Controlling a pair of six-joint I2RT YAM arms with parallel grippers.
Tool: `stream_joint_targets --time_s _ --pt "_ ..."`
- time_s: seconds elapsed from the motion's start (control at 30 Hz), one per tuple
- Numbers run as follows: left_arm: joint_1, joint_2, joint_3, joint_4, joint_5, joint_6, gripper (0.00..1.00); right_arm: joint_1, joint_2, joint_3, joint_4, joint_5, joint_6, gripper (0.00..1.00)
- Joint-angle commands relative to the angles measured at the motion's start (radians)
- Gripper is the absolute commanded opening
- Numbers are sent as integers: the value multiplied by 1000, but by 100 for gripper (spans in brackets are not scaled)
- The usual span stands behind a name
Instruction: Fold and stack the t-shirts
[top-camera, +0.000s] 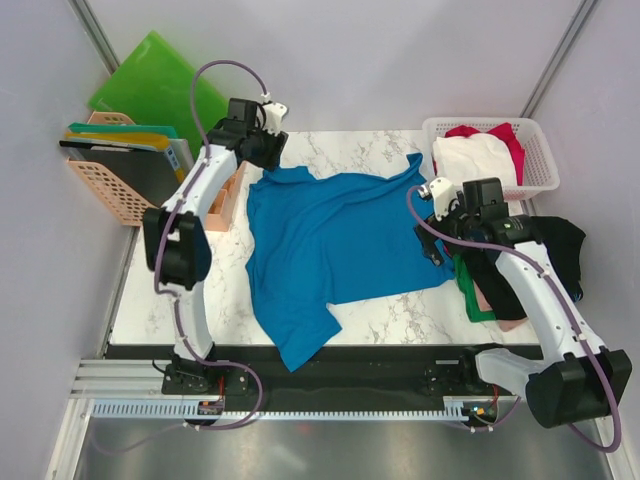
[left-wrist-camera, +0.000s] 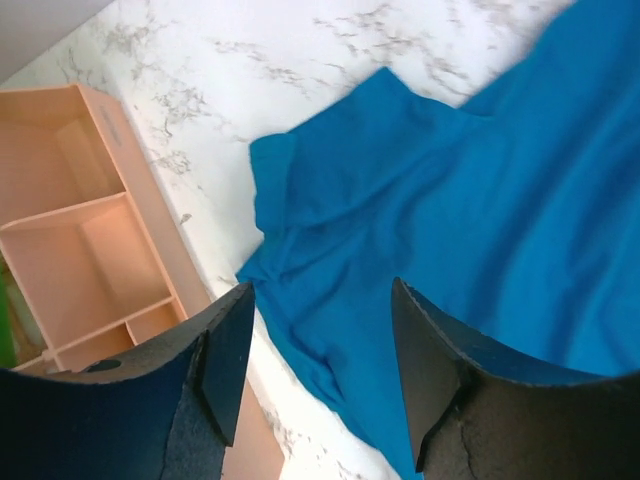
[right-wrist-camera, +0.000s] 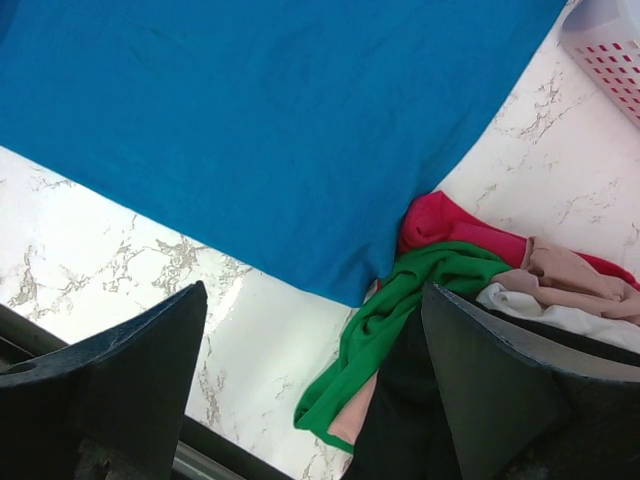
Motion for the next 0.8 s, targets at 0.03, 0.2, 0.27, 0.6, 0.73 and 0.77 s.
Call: stream_joint_targets --time_s 0.03,0.2,0.27,0.6,0.73,0.77 --pt "5 146 220 -68 -145 -105 65 0 16 -17 47 38 -33 95" --pt "4 269 331 -114 -185 -106 67 -1 36 -33 67 38 -41 95" --pt "4 306 355 -130 -211 -99 67 0 33 -51 85 35 -35 95" --pt "1 432 402 -191 -220 -100 62 0 10 -109 113 86 -35 95" --pt "1 455 391 -200 -234 -91 60 2 5 -126 131 81 -26 95" --pt "1 459 391 -199 -239 -91 58 2 7 -129 136 75 -24 95"
